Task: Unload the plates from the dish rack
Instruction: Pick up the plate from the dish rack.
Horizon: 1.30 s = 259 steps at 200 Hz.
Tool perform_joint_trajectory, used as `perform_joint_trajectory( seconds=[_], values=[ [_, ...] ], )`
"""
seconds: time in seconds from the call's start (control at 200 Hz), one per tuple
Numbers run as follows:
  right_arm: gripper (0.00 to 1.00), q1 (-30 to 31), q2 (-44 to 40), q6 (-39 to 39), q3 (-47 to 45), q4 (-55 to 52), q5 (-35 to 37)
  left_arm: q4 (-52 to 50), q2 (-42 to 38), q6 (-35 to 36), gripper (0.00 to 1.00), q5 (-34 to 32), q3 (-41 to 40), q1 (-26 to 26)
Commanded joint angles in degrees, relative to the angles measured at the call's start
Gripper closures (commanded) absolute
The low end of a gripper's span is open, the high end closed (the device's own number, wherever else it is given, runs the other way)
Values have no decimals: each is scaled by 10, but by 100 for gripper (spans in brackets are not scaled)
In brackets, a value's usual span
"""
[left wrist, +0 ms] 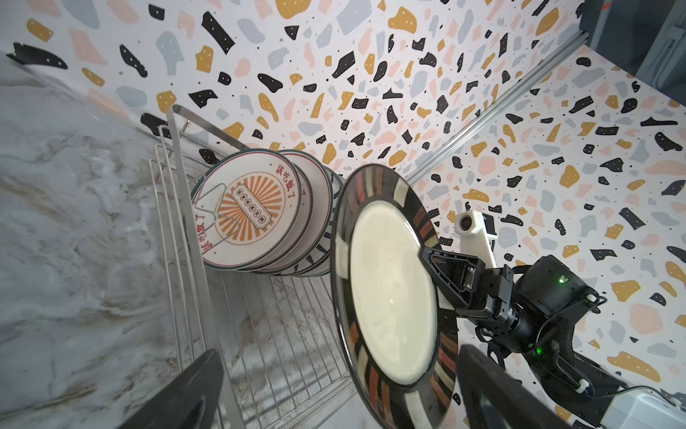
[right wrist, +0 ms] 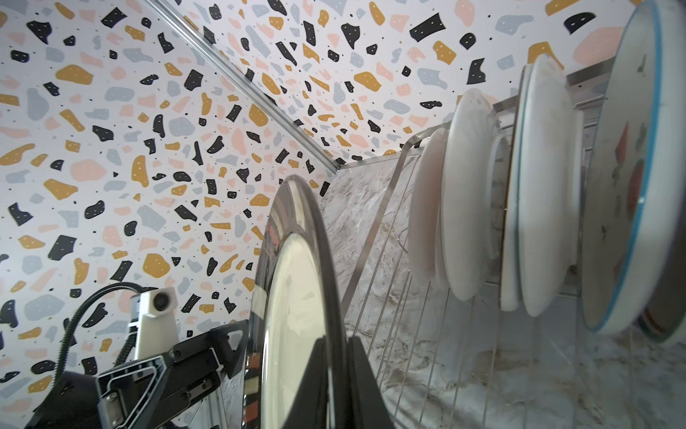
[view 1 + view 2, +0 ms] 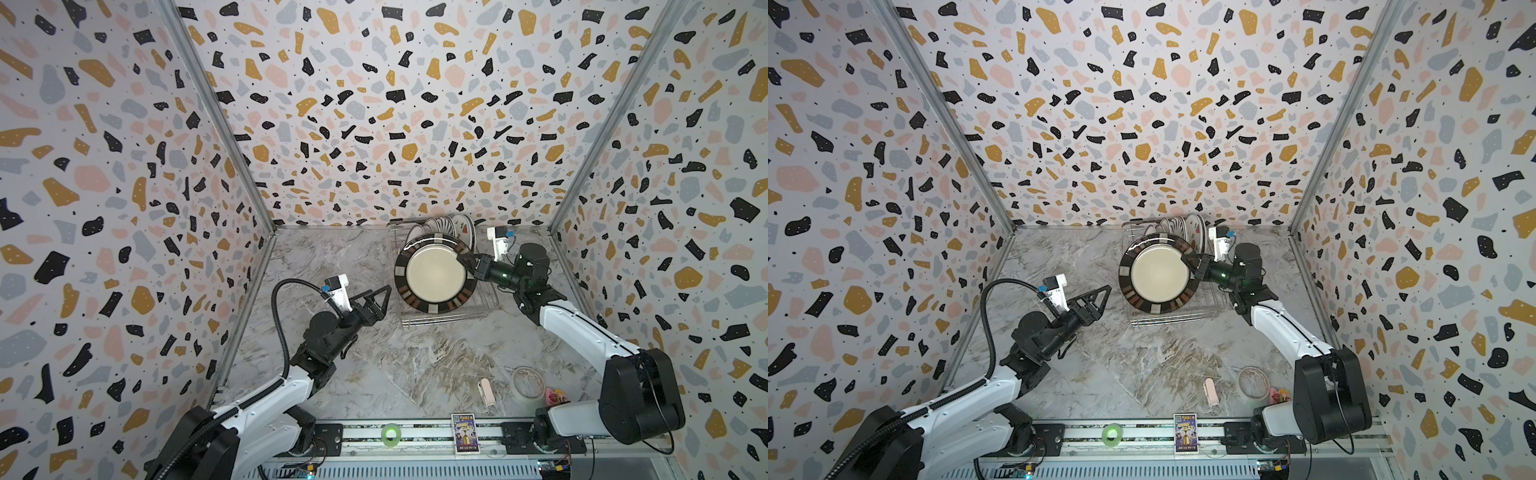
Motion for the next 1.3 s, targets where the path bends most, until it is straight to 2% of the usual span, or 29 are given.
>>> perform_joint_trajectory(
  seconds=[0.0,0.055,0.15,0.295,0.491,0.531,0.621,0.696,0.891,1.021,1.111,1.171,1.292],
  values=[
    [97,1,-17,50,10,114,-52,62,8,-31,0,15,4,-9],
    [97,1,-12,57,8,126,-62,81,18,-42,2,26,5,-11],
    [97,3,-5,62,7,135,-74,100,40,-47,12,42,14,-21],
    [97,9,1,56,2,132,-65,104,65,-45,22,32,23,-40],
    [97,12,20,53,8,128,-64,108,85,-43,49,16,31,-52],
    [97,13,22,53,8,127,-62,109,90,-47,52,16,33,-53],
    [97,14,27,53,8,129,-62,112,100,-51,54,18,36,-54],
    [97,17,32,53,10,129,-62,117,105,-55,65,12,34,-55],
    [97,25,43,50,15,129,-64,123,115,-63,67,-3,36,-58],
    [97,25,46,48,15,129,-64,133,122,-72,78,-13,32,-59],
    [97,26,47,47,14,129,-64,143,128,-77,80,-11,32,-59],
    [97,25,47,46,13,129,-64,142,128,-78,87,-13,34,-60],
    [97,27,49,42,15,131,-67,140,128,-78,90,-18,34,-60]
  ],
)
